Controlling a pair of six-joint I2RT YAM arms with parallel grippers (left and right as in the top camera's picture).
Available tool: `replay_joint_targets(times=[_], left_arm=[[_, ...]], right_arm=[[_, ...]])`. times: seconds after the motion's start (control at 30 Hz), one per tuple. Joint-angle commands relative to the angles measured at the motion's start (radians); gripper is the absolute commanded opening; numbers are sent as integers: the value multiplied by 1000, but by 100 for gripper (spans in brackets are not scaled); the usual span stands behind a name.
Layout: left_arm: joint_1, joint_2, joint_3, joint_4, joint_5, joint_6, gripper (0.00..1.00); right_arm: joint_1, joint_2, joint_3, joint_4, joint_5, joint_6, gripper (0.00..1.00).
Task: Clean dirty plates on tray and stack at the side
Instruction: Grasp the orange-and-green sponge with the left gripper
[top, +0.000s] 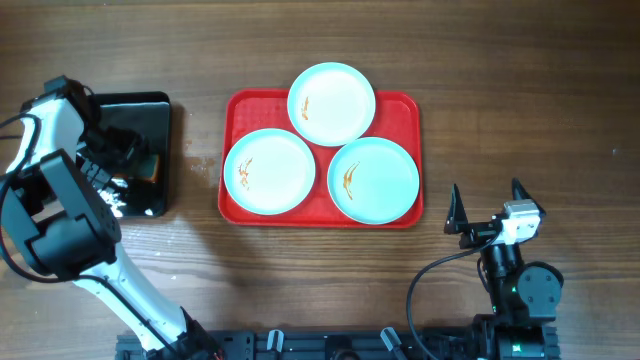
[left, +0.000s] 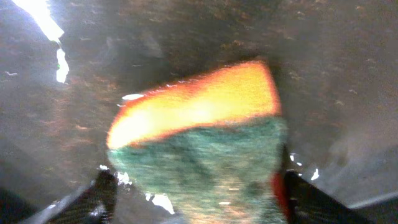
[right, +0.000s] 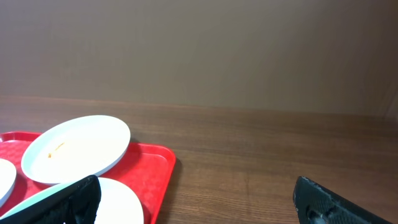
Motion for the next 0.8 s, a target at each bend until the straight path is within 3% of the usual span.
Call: replay_joint_targets(times=[0.0,0.07,0.27,0.37,0.73,0.77], left_arm=[[-24,-30,3,19,61,-3,65],[-32,-30,3,27,61,-3,52],[-36,-30,3,38,60,-3,32],[-36,-30,3,45,60,-3,5],[-23,-42,32,79,46,9,4],[-21,-48,34,79,46,9,24]], right_arm=[[-6,-6,-1,5,14,-18,100],[-6,-6,-1,5,14,-18,100],[-6,-6,-1,5,14,-18,100],[-6,-6,-1,5,14,-18,100],[-6,-6,-1,5,14,-18,100],[-6,-6,-1,5,14,-18,100]])
